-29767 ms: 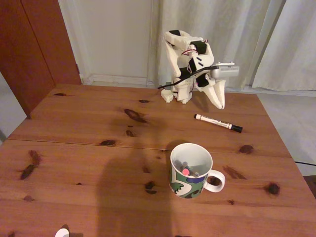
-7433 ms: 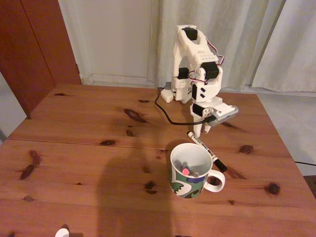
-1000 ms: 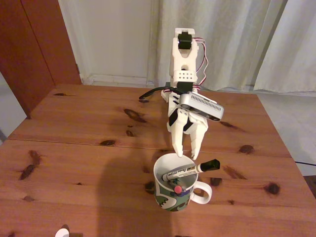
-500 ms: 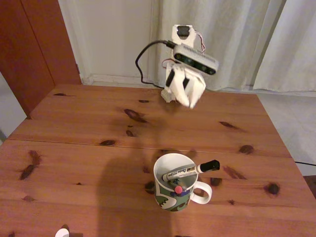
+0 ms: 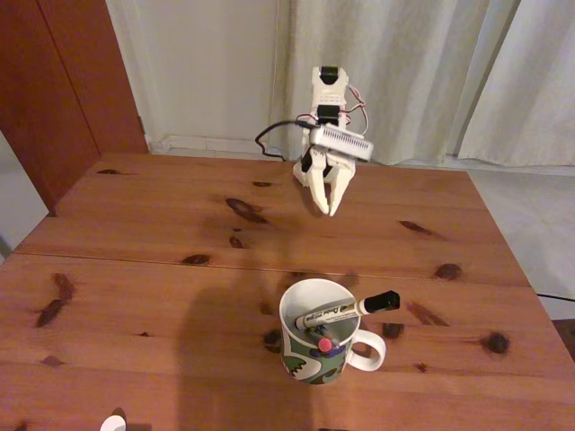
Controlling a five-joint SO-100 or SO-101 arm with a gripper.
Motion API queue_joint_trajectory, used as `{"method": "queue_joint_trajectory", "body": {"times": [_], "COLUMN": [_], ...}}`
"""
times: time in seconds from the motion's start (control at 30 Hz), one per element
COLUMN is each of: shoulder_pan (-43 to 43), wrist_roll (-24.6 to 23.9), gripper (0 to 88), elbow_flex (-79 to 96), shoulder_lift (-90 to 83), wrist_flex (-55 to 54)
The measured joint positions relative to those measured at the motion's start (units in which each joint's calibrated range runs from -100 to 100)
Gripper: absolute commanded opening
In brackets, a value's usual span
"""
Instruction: Clean up the desk and place the pens and markers into the cup
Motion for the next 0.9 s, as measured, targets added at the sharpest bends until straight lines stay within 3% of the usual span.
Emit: {"method": "queue_joint_trajectory", "body": {"times": [0.4, 0.67, 0.9], "shoulder_pan": [0.66, 0.73, 0.59], "wrist_roll": [-0.24, -0.15, -0.20], "gripper": [0.9, 0.9, 0.9], "elbow_flex": [1.87, 3.14, 5.01], "shoulder_lift": [-21.10, -21.69, -21.95], "wrist_flex": [41.73, 55.50, 58.07]}}
